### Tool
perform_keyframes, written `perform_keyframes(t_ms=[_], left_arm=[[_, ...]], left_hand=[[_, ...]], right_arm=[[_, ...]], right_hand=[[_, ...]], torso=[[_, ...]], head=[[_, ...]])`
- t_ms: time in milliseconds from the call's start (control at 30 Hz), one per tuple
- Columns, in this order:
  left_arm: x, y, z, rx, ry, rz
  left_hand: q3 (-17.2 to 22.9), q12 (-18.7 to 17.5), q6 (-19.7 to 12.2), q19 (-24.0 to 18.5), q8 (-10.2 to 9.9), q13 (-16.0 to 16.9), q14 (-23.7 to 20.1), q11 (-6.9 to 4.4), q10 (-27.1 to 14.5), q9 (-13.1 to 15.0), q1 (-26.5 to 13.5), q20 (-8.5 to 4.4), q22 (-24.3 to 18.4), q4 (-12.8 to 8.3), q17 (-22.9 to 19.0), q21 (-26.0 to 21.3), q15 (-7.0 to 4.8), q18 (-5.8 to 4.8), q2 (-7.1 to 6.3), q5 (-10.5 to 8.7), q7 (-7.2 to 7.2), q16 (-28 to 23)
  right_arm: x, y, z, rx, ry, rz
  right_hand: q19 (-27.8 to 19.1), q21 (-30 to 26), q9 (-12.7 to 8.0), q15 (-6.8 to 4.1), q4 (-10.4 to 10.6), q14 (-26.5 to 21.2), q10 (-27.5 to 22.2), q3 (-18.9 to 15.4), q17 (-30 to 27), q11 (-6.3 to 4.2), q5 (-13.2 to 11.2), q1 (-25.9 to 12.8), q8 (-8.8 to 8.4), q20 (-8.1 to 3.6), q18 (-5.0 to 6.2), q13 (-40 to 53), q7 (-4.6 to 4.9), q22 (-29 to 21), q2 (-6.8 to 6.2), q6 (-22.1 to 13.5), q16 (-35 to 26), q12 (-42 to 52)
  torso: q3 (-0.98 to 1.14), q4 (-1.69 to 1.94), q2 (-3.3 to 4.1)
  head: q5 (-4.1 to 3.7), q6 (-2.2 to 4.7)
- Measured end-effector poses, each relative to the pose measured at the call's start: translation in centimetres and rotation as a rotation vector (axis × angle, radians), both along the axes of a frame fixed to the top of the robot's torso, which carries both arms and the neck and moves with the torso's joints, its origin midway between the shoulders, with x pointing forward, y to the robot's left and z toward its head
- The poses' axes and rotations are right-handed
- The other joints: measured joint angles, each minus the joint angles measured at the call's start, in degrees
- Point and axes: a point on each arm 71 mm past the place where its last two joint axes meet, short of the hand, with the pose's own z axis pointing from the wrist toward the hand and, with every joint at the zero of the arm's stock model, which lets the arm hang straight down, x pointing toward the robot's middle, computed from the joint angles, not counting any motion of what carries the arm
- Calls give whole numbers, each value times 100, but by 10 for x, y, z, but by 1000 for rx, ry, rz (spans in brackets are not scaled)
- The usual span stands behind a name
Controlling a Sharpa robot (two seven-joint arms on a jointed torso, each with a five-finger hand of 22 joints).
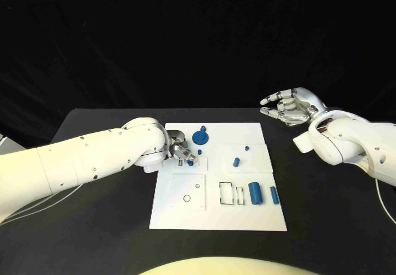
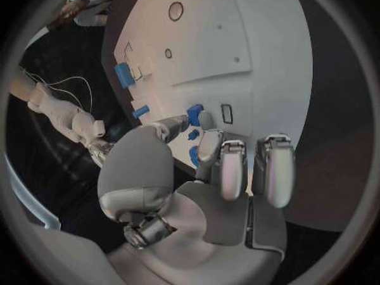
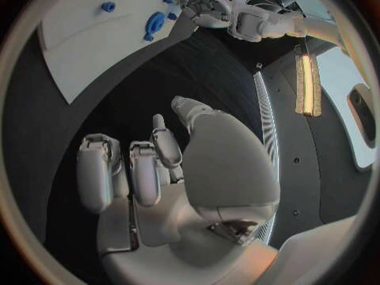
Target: Assemble the parts on the task board
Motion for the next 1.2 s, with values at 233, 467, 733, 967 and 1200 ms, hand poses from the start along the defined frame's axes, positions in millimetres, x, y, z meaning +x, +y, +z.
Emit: perform_keyframes(t_ms=[233, 467, 733, 967, 1200], left_arm=[[0, 1, 0, 2, 0, 2], [0, 2, 0, 3, 1, 2], [-4, 5, 0, 2, 4, -3], [-6, 5, 3, -3, 6, -10], [-7, 3, 13, -26, -9, -16]], left_hand=[[-217, 0, 9, 0, -2, 13, 0, 0, 0, 0, -9, 0, 0, 136, -1, -23, 0, 0, 9, 0, 8, 0], [-647, 23, 29, 0, -45, 33, -1, 0, 0, 5, -47, 0, 0, 378, -1, -23, 1, 0, -2, -20, 26, 0], [-921, 23, 29, 0, -70, 33, -1, 0, -1, 13, -53, 1, 0, 531, -1, -22, 1, 0, -8, -54, 27, 0], [-1032, 23, 29, 0, -75, 41, -1, 0, -1, 13, -76, 1, 0, 543, -2, -22, 1, 0, -31, -81, 27, 0], [-1032, 22, 29, 0, -75, 41, -1, 0, -1, 12, -98, 1, 0, 543, -2, -22, 1, 0, -8, -81, 27, 0]], right_arm=[[0, 0, 0, 0, 0, -1], [0, -1, 0, 0, 0, -1], [0, -1, 0, 0, 0, -1], [0, 0, 0, 0, -1, -1], [0, 0, 0, 0, -1, -3]], right_hand=[[0, -46, 0, 0, 7, 0, -21, -7, 5, 21, 0, 0, 0, 0, 0, -25, 0, 0, 0, 0, -12, -16], [0, -158, -2, 0, 23, 0, -64, -23, 4, 21, 0, -23, 0, 0, 89, -72, 0, -1, -23, 0, -79, -81], [0, -179, -5, 0, 38, 0, -94, -38, 4, 10, -23, -46, -22, 0, 89, -107, 0, -1, 1, 0, -101, -110], [0, -211, -5, 0, 38, 0, -134, -38, 3, 11, -25, -46, -22, 0, 90, -140, 0, -2, 0, 0, -102, -142], [0, -211, -5, 0, 38, 0, -135, -38, 3, 10, -25, -46, -22, 0, 89, -151, 0, -3, 0, 0, -102, -170]], torso=[[2, -1, -1], [2, -3, -1], [1, -7, 2], [1, 4, -4], [0, 6, -8]], head=[[-1, 0], [4, 5], [-4, 16], [-7, 24], [-1, 55]])
